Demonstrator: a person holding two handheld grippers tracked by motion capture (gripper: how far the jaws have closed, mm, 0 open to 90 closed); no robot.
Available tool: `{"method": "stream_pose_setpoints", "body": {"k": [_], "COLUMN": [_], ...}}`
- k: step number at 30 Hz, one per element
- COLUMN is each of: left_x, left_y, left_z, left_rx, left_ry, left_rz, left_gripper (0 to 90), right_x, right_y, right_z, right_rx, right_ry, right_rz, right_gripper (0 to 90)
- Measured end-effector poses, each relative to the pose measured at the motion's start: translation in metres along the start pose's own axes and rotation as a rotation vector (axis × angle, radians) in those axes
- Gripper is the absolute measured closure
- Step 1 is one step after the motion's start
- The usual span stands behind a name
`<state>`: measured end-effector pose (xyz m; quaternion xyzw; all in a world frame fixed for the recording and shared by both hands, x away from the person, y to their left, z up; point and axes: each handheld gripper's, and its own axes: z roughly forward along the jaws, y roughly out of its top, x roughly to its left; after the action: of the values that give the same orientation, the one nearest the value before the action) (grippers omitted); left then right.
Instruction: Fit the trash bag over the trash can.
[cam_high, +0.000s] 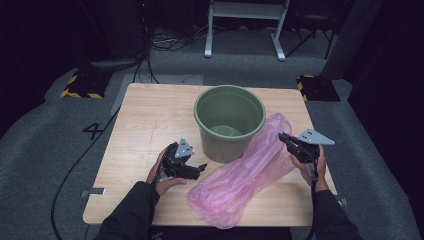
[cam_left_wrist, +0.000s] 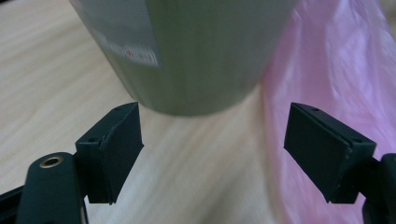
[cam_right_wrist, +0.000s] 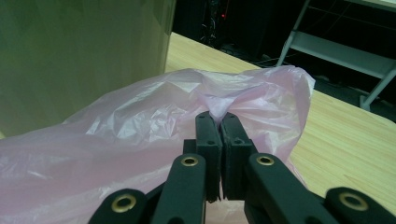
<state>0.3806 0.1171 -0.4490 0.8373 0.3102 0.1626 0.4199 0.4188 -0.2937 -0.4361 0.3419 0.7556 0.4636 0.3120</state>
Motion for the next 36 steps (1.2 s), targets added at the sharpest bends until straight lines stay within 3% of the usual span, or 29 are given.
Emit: {"method": "stream_pose_setpoints", "body": {"k": [9,12,23,25,29,32,36], "left_x": [0.007,0.007,0.011,0.010,-0.002,-0.022,-0.049], "left_y": [0.027,0.033,0.047,0.048,0.049,0.052,0.054], "left_z": [0.024,0.031,0.046,0.043,0.029,0.021,0.022], "left_rx": [-0.018,-0.005,0.000,-0.010,-0.042,-0.038,0.032], "left_ry": [0.049,0.049,0.039,0.021,-0.067,-0.125,-0.200], "left_rz": [-0.023,-0.012,-0.037,-0.049,-0.048,0.024,0.107], "left_gripper": [19.3,15.8,16.4,16.1,15.8,15.7,15.4], "right_x": [-0.002,-0.003,-0.005,-0.003,0.002,0.006,0.010], "right_y": [0.008,0.010,0.020,0.021,0.024,0.027,0.029], "right_z": [0.001,0.000,-0.004,-0.005,-0.010,-0.012,-0.016], "right_rx": [-0.008,-0.017,-0.041,-0.048,-0.059,-0.066,-0.071], "right_ry": [-0.006,-0.005,0.003,0.011,0.024,0.032,0.039], "right_rz": [-0.013,-0.011,-0.025,-0.025,-0.044,-0.057,-0.073], "right_gripper": [88.4,88.4,88.4,88.4,88.4,88.4,88.4]}}
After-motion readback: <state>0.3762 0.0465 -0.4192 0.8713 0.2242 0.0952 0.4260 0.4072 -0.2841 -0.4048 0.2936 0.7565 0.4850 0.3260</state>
